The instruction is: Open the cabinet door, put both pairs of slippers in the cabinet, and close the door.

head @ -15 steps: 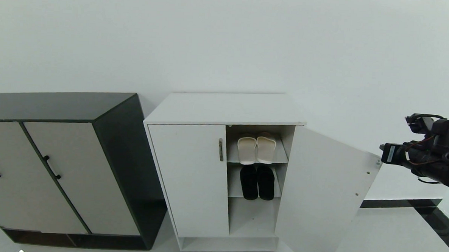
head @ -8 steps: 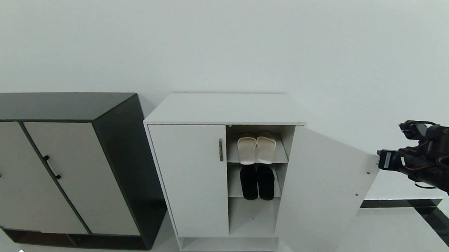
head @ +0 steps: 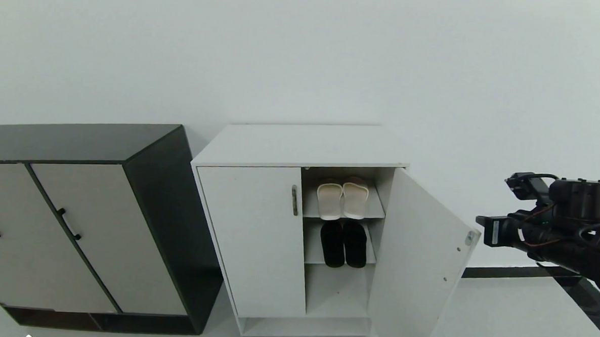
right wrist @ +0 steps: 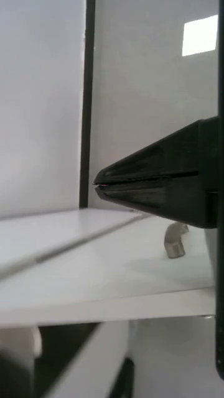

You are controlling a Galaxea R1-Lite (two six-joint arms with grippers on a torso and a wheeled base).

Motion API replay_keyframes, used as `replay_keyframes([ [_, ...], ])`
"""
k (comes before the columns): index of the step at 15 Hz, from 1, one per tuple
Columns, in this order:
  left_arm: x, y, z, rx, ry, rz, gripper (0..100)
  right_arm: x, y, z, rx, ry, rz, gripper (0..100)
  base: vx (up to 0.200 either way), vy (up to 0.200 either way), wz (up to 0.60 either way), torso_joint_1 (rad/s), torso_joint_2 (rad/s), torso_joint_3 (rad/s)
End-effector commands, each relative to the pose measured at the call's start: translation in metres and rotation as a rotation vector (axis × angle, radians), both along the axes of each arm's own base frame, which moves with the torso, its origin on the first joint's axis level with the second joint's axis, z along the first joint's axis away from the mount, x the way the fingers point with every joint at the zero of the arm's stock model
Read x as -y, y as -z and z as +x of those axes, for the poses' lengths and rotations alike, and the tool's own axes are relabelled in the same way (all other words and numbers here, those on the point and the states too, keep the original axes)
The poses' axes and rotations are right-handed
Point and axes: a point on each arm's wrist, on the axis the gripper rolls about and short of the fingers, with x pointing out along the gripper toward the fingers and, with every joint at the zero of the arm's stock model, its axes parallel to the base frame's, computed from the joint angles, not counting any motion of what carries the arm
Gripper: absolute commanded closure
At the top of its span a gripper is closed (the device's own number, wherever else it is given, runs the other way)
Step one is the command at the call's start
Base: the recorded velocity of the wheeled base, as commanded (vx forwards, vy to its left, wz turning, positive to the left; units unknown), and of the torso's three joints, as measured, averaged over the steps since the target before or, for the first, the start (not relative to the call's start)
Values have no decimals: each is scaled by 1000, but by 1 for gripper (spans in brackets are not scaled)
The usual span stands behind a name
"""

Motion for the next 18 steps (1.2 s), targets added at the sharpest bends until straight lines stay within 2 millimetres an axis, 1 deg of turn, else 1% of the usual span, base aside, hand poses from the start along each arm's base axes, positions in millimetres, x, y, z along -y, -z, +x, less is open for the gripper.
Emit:
replay_keyframes([
  [1,0,0,0,0,0,0,100,-38,-9,-35,13,-148,8,100,0,0,0,0,0,0],
  [3,0,0,0,-2,0,-1,100,-64,-8,-51,3,-245,14,100,0,0,0,0,0,0],
  [5,0,0,0,0,0,-1,100,-86,-5,-64,-22,-317,47,100,0,0,0,0,0,0],
  [6,0,0,0,-2,0,0,100,-96,-8,-71,-30,-346,82,100,0,0,0,0,0,0],
  [8,0,0,0,-2,0,-1,100,-102,-16,-79,-12,-372,115,100,0,0,0,0,0,0],
  [10,0,0,0,-2,0,-1,100,-103,-29,-89,33,-399,139,100,0,0,0,0,0,0],
  [12,0,0,0,-2,0,0,100,-107,-32,-97,38,-422,164,100,0,0,0,0,0,0],
  [14,0,0,0,-2,0,2,100,-113,-25,-101,49,-452,170,100,0,0,0,0,0,0],
  [16,0,0,0,-2,0,0,100,-127,-6,-95,66,-465,175,100,200,0,0,0,2,0],
  [18,0,0,0,-2,0,2,100,-139,6,-87,102,-440,175,100,200,0,0,-10,7,5],
])
